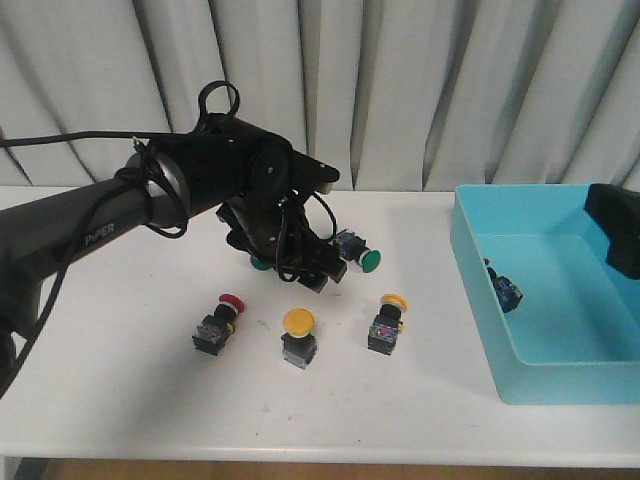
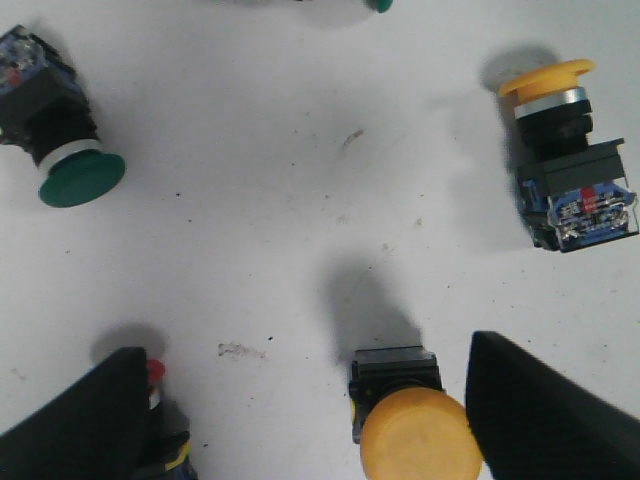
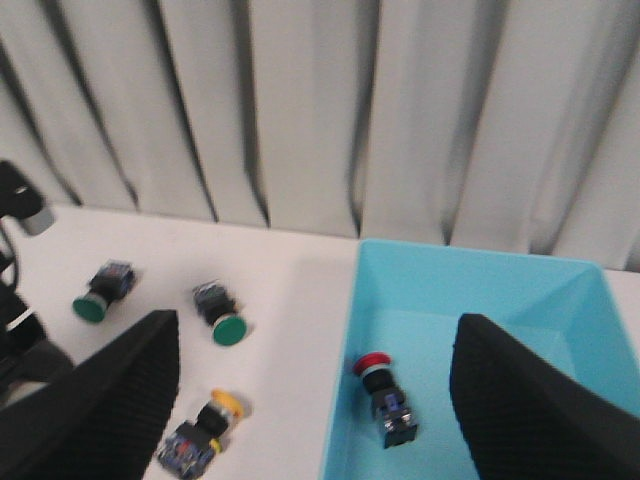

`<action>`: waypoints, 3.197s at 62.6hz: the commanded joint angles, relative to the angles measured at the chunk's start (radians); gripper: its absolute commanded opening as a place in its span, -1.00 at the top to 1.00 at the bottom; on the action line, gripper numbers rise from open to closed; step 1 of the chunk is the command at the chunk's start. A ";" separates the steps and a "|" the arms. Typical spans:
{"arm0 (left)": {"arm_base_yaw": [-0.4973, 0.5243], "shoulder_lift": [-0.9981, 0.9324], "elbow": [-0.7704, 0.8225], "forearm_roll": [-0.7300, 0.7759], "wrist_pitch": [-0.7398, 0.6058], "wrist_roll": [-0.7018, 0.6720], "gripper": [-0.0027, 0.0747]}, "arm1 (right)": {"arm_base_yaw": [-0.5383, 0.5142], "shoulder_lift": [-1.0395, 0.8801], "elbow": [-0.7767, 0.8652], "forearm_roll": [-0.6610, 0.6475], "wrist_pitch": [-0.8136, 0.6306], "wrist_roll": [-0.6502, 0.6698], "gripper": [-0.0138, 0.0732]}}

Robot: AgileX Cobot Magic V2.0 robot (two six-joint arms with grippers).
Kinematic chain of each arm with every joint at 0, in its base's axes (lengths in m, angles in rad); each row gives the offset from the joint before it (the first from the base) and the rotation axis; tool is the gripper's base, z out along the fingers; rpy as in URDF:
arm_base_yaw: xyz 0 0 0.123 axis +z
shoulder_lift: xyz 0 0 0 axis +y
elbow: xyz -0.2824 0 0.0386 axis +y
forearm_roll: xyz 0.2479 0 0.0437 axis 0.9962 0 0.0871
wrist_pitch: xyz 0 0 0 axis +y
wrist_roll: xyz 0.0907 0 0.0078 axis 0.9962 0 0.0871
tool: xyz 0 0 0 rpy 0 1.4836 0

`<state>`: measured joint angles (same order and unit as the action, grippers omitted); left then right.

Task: Pick red and yellow buttons and place in box
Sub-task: 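Reach the left gripper down and grasp the yellow-capped button nearest the robot, then lift the yellow button toward the right gripper and close the right gripper on it, then open the left gripper and carry the yellow button over the box with the right gripper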

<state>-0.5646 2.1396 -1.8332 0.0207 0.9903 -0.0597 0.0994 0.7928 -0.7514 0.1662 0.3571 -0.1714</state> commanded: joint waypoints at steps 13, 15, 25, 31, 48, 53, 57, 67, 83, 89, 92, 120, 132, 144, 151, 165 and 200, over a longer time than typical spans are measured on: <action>-0.002 -0.013 -0.030 -0.084 0.022 0.025 -0.63 | 0.066 -0.003 -0.025 -0.030 -0.063 -0.010 -0.59; -0.002 -0.010 -0.029 -0.084 0.029 0.027 -0.63 | 0.066 -0.003 -0.025 -0.030 -0.063 -0.010 -0.59; -0.002 0.010 -0.029 -0.089 0.050 0.027 -0.60 | 0.066 -0.003 -0.025 -0.030 -0.062 -0.007 -0.59; -0.002 0.019 -0.029 -0.108 0.051 0.035 -0.58 | 0.066 -0.003 -0.025 -0.029 -0.061 -0.007 -0.59; -0.003 0.051 -0.029 -0.131 0.085 0.037 -0.39 | 0.066 -0.003 -0.025 -0.026 -0.060 -0.006 -0.58; -0.003 0.055 -0.029 -0.131 0.081 0.037 -0.23 | 0.066 -0.003 -0.025 -0.026 -0.057 -0.003 -0.58; -0.003 0.055 -0.033 -0.131 0.078 0.037 -0.03 | 0.066 0.000 -0.025 -0.026 -0.053 -0.003 -0.58; -0.002 0.055 -0.034 -0.131 0.090 0.070 0.64 | 0.066 0.026 -0.025 -0.027 -0.050 -0.007 -0.58; -0.002 -0.035 -0.042 -0.135 0.098 0.093 0.95 | 0.195 0.168 -0.025 -0.030 -0.074 -0.142 -0.58; -0.002 -0.092 -0.089 -0.157 0.110 0.096 0.95 | 0.264 0.242 -0.025 -0.026 -0.110 -0.199 -0.58; -0.002 -0.120 -0.111 -0.187 0.111 0.102 0.95 | 0.288 0.277 -0.025 -0.023 -0.132 -0.219 -0.58; -0.002 -0.258 -0.145 -0.565 0.116 0.323 0.95 | 0.420 0.407 -0.025 -0.026 -0.291 -0.266 -0.58; -0.002 -0.258 -0.145 -0.657 0.128 0.354 0.95 | 0.426 0.407 -0.025 -0.026 -0.298 -0.275 -0.58; -0.002 -0.259 -0.145 -0.765 0.172 0.407 0.95 | 0.426 0.407 -0.025 -0.026 -0.304 -0.275 -0.58; -0.002 -0.259 -0.145 -0.794 0.191 0.411 0.95 | 0.426 0.407 -0.025 -0.026 -0.306 -0.275 -0.55; -0.002 -0.259 -0.145 -0.794 0.210 0.407 0.95 | 0.426 0.407 -0.025 -0.026 -0.309 -0.273 0.10; -0.003 -0.262 -0.145 -0.786 0.229 0.402 0.26 | 0.422 0.407 -0.025 -0.026 -0.309 -0.273 0.69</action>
<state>-0.5655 1.9431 -1.9521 -0.7161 1.2035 0.3462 0.5310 1.2197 -0.7484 0.1401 0.1243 -0.4485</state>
